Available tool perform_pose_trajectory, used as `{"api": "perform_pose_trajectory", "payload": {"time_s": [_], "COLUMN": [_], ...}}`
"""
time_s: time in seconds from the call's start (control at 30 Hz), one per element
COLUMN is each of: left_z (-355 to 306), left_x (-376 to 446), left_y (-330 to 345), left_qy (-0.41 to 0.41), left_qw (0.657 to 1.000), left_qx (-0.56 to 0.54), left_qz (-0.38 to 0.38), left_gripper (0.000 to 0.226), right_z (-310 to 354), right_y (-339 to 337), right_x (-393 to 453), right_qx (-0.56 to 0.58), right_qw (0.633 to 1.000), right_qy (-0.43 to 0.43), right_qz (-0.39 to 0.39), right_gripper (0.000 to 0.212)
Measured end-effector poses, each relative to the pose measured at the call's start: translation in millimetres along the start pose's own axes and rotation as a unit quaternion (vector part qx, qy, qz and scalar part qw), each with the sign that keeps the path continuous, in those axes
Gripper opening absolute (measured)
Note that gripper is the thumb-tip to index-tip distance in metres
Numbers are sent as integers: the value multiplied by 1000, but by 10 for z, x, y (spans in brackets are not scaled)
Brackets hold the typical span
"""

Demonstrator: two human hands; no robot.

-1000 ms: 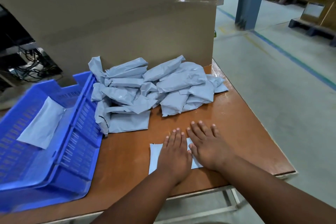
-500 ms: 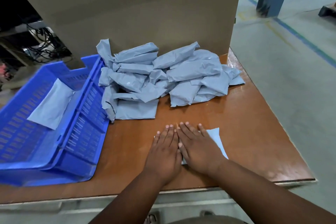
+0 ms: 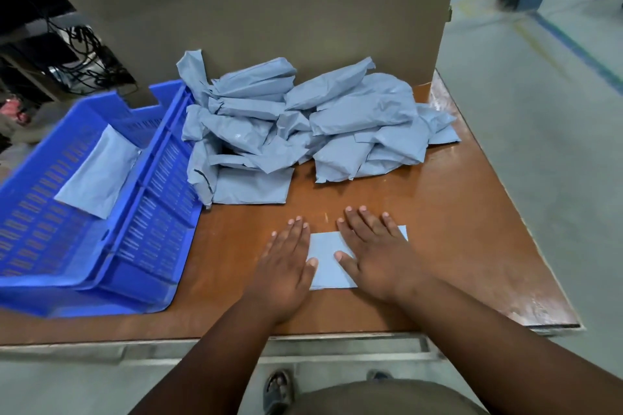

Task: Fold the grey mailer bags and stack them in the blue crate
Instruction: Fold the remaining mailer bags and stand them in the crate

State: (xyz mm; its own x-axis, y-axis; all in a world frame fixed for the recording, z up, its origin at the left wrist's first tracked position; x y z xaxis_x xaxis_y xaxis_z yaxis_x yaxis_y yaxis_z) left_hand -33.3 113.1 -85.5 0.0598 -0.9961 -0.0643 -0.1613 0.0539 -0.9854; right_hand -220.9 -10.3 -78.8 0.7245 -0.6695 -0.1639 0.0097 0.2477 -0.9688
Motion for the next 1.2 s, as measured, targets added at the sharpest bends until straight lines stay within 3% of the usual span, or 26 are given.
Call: {"api": "perform_pose_trajectory", "payload": {"time_s": [0.13,0.2,0.3,0.4,0.6,0.9,1.03,1.2], "left_z": [287,243,-73,-448,-729,-616,-249,11], "left_x": [-190,-282,-449,-504,-145,-101,-111,-203], "left_y": [-37,-95,-212,-226,-15,35,-121,-14], "left_qy": [-69,-78,-4,63,95,105,54,43], "left_qw": [997,997,999,997,993,992,997,998], "left_qx": [8,3,17,37,76,74,52,35], "left_qz": [13,-7,-47,-36,9,18,-13,-27], "left_gripper": [89,88,73,73,82,76,76,74], "right_z": [-359,-452,-420,-316,-437,-415,-304,157], "right_y": [-107,-155,-248,-223,20,-28,-165,-178], "right_x": [-206,-359,-610,-757,-802,-785,-710,-418], "right_qx": [-17,-19,-49,-83,-96,-57,-50,-58], "right_qw": [999,1000,997,990,993,996,998,992], "right_qy": [26,12,-44,-100,-61,-60,-31,-112], "right_qz": [-10,-16,-50,-50,12,16,9,-13], "right_gripper": [78,79,74,71,83,82,84,80]}}
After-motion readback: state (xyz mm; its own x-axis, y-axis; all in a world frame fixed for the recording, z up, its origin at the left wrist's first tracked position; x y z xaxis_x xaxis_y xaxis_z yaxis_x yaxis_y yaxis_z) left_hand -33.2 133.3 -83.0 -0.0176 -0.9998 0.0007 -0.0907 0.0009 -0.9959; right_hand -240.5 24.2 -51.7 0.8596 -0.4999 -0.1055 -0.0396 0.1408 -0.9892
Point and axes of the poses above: each hand's wrist, its own x-axis towards the middle knuckle, its own y-axis out of the palm, z = x × y, the point moved 3 cm from there along x, towards the middle knuckle, and after that the axes turned 5 degrees about y, right-handed, at the moved point
